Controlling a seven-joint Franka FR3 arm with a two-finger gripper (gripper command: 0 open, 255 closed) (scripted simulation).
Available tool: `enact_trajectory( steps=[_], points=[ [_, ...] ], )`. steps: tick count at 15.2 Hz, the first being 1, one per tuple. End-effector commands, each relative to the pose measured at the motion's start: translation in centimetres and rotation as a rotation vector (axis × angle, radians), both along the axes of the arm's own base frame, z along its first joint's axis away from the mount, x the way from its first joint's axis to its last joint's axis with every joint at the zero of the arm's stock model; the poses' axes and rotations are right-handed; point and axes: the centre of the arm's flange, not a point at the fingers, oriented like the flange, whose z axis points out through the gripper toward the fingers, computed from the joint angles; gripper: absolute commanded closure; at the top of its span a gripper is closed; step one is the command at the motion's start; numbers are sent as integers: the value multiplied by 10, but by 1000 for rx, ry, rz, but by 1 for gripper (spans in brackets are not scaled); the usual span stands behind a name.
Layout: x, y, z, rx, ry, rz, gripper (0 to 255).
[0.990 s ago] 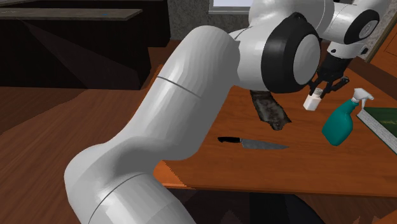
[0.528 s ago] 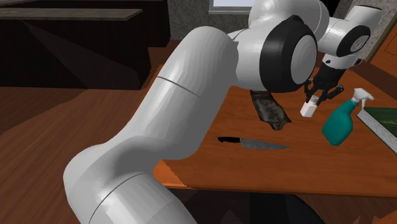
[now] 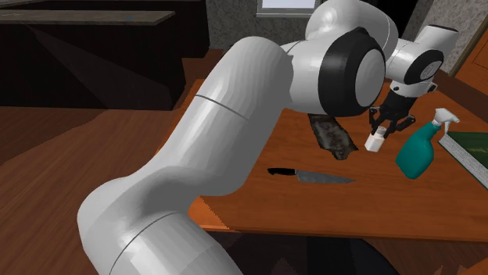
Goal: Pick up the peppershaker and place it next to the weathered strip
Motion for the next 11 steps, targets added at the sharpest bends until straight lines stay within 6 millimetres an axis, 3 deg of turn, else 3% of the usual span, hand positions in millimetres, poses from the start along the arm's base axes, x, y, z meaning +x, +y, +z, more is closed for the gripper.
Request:
enact_trajectory(
  steps=[1, 7, 8, 11],
  points=[
    [-1, -1, -2, -1, -1, 0, 255],
    [-1, -1, -2, -1, -1, 0, 255],
    [-1, -1, -2, -1, -1, 0, 0],
    [-1, -1, -2, -1, -1, 0, 0]
  ],
)
